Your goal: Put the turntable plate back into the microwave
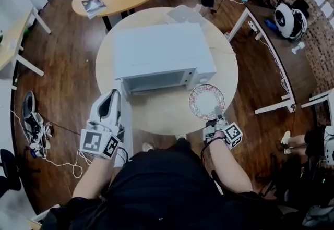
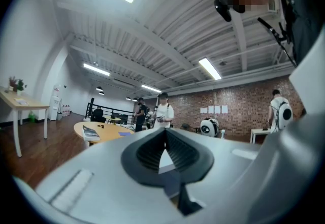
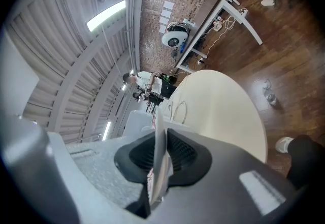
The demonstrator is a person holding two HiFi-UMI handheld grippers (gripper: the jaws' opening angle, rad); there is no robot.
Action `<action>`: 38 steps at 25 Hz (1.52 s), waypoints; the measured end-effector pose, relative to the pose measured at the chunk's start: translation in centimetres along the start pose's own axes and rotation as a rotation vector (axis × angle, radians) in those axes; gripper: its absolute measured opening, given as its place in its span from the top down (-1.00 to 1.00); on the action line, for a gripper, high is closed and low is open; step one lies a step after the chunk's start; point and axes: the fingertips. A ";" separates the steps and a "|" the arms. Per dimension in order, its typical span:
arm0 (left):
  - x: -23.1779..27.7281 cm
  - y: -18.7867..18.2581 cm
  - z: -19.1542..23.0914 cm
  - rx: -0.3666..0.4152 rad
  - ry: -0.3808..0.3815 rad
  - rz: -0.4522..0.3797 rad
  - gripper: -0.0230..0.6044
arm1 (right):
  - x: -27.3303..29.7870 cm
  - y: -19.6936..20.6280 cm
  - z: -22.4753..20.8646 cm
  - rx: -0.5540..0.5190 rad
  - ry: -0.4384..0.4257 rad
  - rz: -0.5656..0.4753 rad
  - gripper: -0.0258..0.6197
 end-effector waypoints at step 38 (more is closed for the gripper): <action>-1.4 1.4 0.5 -0.010 0.051 0.010 0.91 | 6.4 11.8 5.8 -0.024 -0.089 0.259 0.83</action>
Point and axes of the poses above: the fingertips, and each gripper's own axes: x forward along the fingers, z to its left, y out of its underside, and after that the axes turned 9 degrees about z, right-handed
